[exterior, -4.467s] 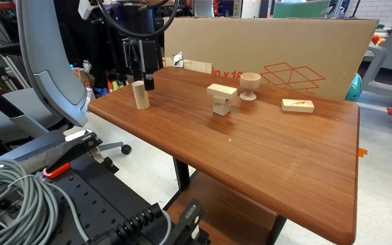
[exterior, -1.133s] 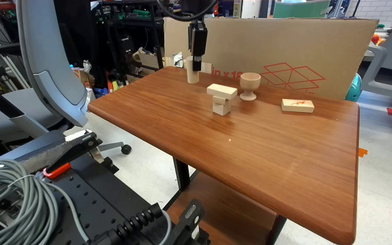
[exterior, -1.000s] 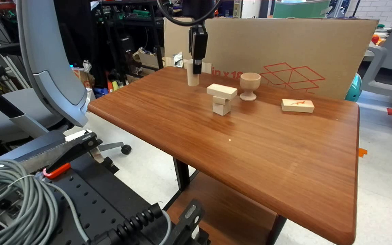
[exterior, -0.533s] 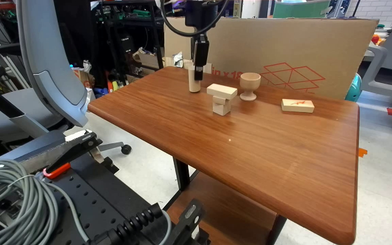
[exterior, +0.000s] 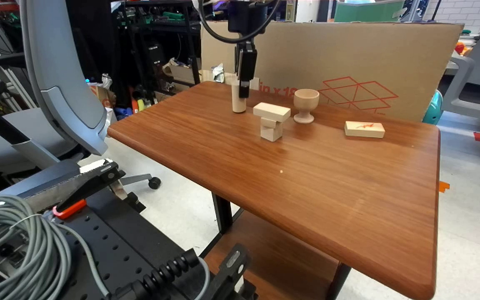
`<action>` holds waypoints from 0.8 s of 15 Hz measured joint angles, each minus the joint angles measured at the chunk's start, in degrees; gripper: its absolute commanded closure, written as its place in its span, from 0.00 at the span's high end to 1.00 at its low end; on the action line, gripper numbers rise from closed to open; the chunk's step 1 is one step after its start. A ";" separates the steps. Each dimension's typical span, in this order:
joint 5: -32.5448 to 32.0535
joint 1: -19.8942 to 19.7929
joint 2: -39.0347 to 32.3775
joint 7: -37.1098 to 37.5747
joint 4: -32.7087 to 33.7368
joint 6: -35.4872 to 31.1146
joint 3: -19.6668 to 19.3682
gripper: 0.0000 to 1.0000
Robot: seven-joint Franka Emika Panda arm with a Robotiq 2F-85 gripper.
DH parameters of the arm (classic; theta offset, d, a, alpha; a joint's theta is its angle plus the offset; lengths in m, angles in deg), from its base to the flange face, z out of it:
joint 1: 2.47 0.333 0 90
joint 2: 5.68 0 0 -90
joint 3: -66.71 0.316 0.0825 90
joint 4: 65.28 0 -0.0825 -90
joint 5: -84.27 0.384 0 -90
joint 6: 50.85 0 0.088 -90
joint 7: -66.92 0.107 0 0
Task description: Move the wooden cylinder on the left backwards
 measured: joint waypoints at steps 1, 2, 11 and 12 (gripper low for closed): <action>0.00 0.00 -0.02 0.04 0.07 0.14 -0.04 0.76; 0.00 0.00 -0.02 0.06 0.11 0.31 -0.09 0.82; 0.07 1.10 5.48 -0.55 -1.45 0.69 1.13 1.00; 0.14 1.28 7.88 -1.36 -2.89 1.18 1.87 1.00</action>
